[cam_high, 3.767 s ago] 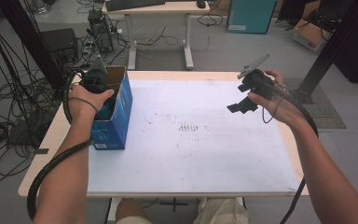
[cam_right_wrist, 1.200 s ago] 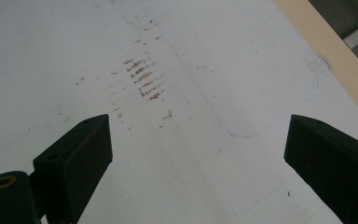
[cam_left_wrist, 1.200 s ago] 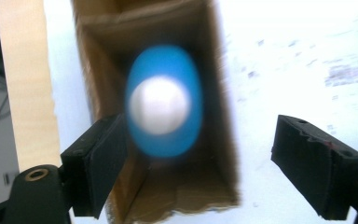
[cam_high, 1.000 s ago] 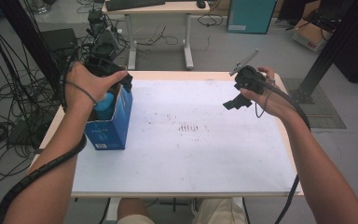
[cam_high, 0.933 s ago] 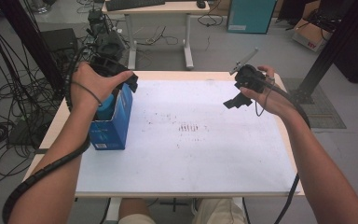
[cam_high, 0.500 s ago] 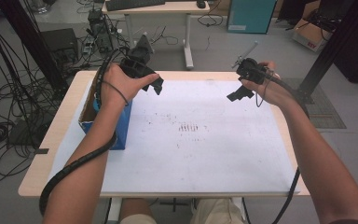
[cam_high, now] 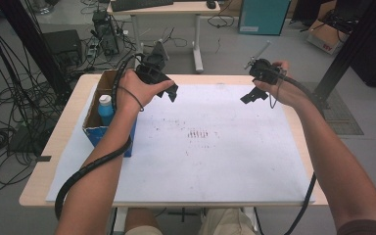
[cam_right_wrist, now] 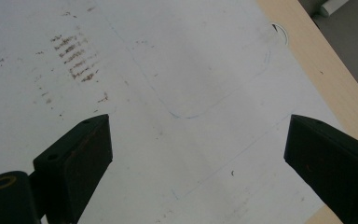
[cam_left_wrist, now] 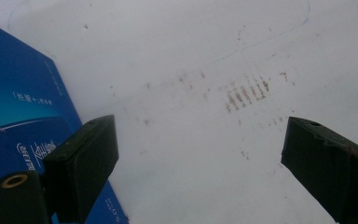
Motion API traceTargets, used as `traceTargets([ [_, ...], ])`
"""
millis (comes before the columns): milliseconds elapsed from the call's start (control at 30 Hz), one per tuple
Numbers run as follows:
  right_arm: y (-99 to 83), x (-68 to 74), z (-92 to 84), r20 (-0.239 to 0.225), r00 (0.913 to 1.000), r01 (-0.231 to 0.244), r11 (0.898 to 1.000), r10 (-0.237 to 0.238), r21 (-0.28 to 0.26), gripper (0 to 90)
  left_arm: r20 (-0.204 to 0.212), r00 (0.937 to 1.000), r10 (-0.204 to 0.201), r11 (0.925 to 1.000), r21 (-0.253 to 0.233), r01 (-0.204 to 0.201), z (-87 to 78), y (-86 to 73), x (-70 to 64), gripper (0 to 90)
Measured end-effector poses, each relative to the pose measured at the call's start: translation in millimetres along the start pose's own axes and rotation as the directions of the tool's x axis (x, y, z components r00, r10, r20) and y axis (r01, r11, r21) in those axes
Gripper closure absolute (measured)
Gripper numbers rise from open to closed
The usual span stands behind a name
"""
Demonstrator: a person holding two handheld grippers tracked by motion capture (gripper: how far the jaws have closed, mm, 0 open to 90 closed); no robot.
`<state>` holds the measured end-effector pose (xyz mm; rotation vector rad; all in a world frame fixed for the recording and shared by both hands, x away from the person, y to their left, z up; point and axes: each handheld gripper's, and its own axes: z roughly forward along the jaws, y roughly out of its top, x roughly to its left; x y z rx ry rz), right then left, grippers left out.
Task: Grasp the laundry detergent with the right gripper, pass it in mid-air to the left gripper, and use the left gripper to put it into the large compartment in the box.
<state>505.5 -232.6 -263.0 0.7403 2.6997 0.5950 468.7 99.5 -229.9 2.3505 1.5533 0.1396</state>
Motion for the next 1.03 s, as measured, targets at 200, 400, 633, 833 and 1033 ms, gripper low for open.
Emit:
traceTargets([
  [200,-3.3,-1.8,-1.5,0.002,1.0000,0.000,1.000,0.000,0.009,7.5,0.008,1.0000,0.002,1.0000,0.003,-0.002,4.1,1.5,-0.8,11.0],
  [400,-2.9,-1.0,-2.2,0.001,1.0000,0.006,1.000,-0.006,0.004,7.6,0.013,0.9999,0.004,1.0000,0.003,-0.004,5.4,1.6,-1.7,10.9],
  [633,-2.9,0.3,-2.7,-0.001,1.0000,0.005,1.000,-0.005,0.009,7.5,0.012,0.9999,0.001,1.0000,0.008,-0.001,7.6,0.8,-1.4,10.6],
  [833,-4.5,0.2,-1.2,-0.003,1.0000,0.001,1.000,-0.001,0.010,7.5,0.014,0.9999,0.005,1.0000,0.002,-0.005,9.4,1.5,-2.2,10.6],
  [1033,-7.1,0.2,-0.5,-0.005,1.0000,-0.002,1.000,0.002,0.012,7.5,0.023,0.9997,0.011,0.9999,0.000,-0.011,9.5,1.0,-2.9,10.0],
])
